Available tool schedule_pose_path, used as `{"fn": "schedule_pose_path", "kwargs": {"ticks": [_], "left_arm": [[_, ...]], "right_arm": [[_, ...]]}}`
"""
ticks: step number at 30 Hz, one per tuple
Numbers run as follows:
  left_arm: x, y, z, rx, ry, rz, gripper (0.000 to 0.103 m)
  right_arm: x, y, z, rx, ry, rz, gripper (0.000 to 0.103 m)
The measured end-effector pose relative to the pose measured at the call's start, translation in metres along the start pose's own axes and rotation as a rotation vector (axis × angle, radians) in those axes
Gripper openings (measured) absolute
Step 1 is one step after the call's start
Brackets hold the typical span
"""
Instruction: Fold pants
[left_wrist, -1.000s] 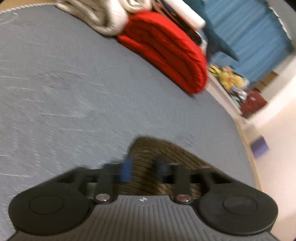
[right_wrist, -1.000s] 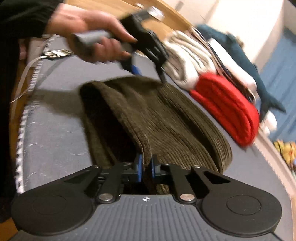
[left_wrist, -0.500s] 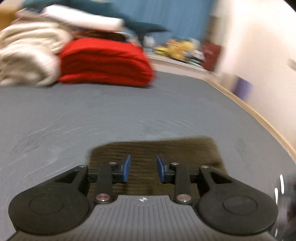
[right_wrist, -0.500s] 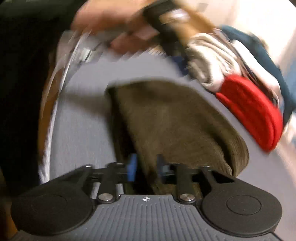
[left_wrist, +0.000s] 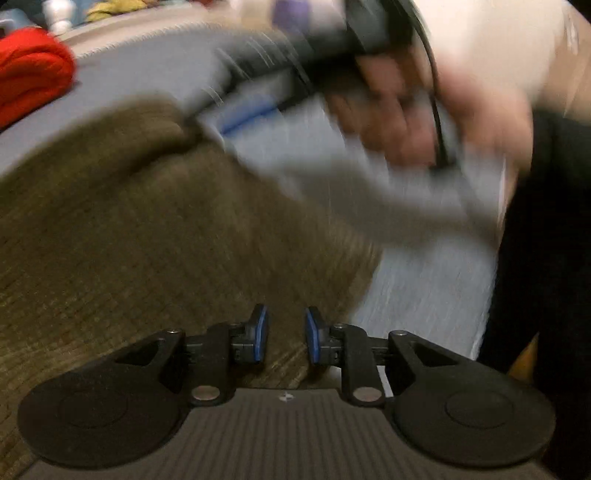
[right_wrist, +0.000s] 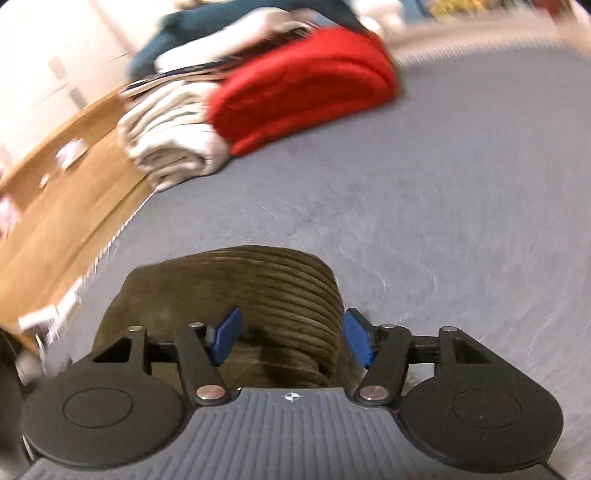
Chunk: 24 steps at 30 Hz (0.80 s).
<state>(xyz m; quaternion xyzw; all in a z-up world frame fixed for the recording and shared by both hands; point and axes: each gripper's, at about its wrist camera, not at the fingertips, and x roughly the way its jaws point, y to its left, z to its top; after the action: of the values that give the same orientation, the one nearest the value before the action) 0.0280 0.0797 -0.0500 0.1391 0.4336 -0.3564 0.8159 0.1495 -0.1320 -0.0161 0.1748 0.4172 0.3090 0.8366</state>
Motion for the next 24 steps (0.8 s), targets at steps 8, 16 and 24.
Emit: {"fn": "schedule_pose_path", "kwargs": {"ticks": [8,16,24], "left_arm": [[-0.019,0.008,0.019,-0.061,-0.194,0.018,0.024],[0.026,-0.013,0.02,0.037,-0.04,-0.013,0.02],[-0.041,0.035,0.015,-0.11,-0.236,0.101,0.023]], "right_arm": [[0.042,-0.018,0.014,0.196,0.052,0.073,0.059],[0.062,-0.012,0.03,0.164,-0.01,-0.028,0.027],[0.06,-0.007,0.037,0.059,-0.07,-0.122,0.016]]}}
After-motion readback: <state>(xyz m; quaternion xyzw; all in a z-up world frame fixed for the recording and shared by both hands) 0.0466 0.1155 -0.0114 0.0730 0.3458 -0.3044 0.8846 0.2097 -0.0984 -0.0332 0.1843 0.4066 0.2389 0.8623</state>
